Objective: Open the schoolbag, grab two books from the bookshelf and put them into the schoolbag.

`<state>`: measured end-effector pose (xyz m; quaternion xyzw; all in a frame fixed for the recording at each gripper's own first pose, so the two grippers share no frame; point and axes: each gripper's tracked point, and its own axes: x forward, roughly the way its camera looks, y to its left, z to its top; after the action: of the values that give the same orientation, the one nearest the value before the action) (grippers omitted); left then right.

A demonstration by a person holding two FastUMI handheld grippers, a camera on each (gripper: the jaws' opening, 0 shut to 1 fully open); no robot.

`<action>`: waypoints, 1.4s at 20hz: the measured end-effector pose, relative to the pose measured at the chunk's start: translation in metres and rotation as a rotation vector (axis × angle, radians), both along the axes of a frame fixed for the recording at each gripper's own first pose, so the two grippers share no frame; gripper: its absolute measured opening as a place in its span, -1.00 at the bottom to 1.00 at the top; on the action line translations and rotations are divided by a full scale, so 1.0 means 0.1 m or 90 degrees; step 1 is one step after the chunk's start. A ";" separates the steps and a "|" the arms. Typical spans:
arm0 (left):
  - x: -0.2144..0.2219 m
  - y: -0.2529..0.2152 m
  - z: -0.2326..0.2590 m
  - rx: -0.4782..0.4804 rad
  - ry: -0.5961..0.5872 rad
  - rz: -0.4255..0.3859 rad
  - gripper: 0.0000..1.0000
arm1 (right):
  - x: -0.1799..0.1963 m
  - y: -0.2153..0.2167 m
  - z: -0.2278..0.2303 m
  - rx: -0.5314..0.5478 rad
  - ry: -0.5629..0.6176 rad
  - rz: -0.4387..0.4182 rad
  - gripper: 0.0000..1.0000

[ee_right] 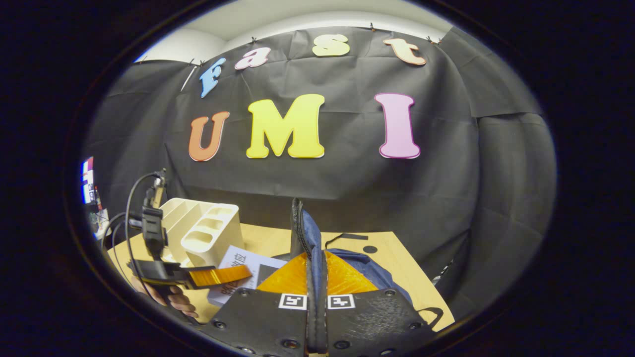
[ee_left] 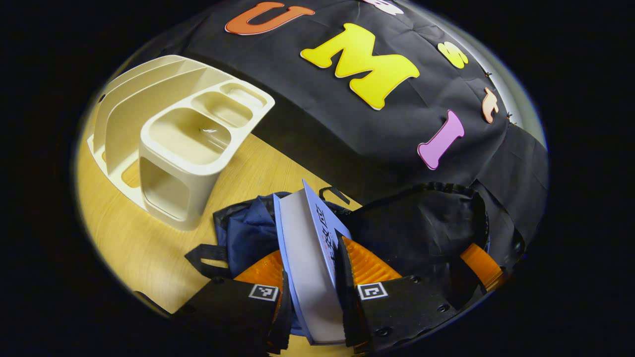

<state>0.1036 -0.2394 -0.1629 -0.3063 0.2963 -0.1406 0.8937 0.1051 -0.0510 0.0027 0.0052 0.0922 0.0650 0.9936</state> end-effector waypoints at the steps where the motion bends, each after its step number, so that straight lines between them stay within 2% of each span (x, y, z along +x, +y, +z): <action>1: 0.02 -0.08 -0.02 -0.008 0.001 -0.004 -0.13 | 0.01 0.01 0.03 0.000 -0.002 0.001 -0.99; 8: 0.12 -0.56 -0.20 -0.053 0.007 -0.023 -0.12 | -0.02 0.02 0.08 0.012 -0.009 0.008 -0.99; 11: 0.13 -0.70 -0.27 -0.073 0.008 -0.021 -0.12 | -0.01 0.08 0.07 0.037 -0.006 0.015 -0.99; 15: 0.14 -0.79 -0.32 -0.089 0.006 -0.018 -0.11 | -0.03 0.09 0.06 0.035 -0.005 0.015 -0.99; 18: 0.15 -0.76 -0.38 -0.050 -0.005 -0.009 -0.04 | -0.03 0.08 0.01 0.029 0.003 0.006 -0.99; 20: 0.17 -0.69 -0.44 -0.010 0.003 0.001 0.10 | -0.06 0.05 -0.03 0.021 0.009 -0.004 -0.99; 21: 0.17 -0.65 -0.53 0.026 0.017 0.001 0.24 | -0.08 0.04 -0.04 0.023 0.013 -0.008 -0.99; 23: 0.14 -0.63 -0.47 0.045 0.005 -0.012 0.55 | -0.10 -0.03 -0.10 0.035 0.023 -0.018 -0.96; 25: 0.13 -0.59 -0.47 0.078 0.000 -0.030 0.65 | -0.13 -0.08 -0.17 0.051 0.036 -0.029 -0.96; 28: 0.05 -0.32 -0.43 0.146 -0.014 -0.015 0.71 | -0.19 -0.11 -0.32 0.056 0.062 -0.033 -0.96</action>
<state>0.1087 -0.2711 -0.2060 -0.1973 0.3038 -0.1195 0.9244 0.0863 -0.0619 -0.0297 0.0546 0.1375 0.0430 0.9881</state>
